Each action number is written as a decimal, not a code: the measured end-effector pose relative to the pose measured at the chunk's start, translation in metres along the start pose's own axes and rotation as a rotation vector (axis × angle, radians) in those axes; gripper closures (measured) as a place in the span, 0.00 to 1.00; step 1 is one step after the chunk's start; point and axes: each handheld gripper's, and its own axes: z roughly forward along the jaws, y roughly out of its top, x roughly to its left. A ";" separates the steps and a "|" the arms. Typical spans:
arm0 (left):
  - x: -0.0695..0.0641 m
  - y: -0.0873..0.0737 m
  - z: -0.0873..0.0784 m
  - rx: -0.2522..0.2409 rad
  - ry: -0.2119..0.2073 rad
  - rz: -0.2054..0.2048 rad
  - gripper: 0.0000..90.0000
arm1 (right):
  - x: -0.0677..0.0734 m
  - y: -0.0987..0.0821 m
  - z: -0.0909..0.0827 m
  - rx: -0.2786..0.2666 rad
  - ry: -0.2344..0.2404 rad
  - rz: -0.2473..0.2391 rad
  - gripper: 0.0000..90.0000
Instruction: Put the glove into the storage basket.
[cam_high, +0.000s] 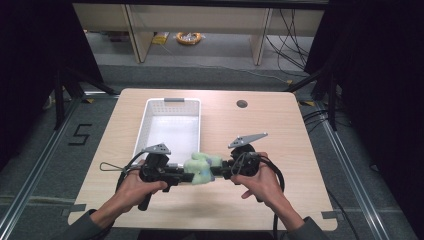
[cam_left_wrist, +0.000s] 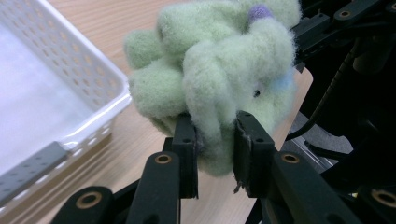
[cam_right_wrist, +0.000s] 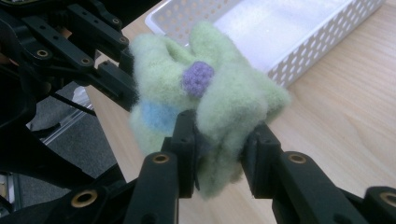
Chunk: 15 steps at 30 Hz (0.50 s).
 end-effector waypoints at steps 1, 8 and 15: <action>0.000 0.000 0.000 0.000 0.000 0.000 0.80 | 0.000 0.000 0.000 0.000 0.000 0.000 0.77; 0.016 0.017 -0.020 0.000 0.036 -0.010 0.80 | -0.002 0.030 0.010 0.002 0.012 -0.018 0.77; 0.037 0.026 -0.031 0.012 0.064 -0.055 0.80 | -0.004 0.057 0.029 0.023 0.015 -0.016 0.77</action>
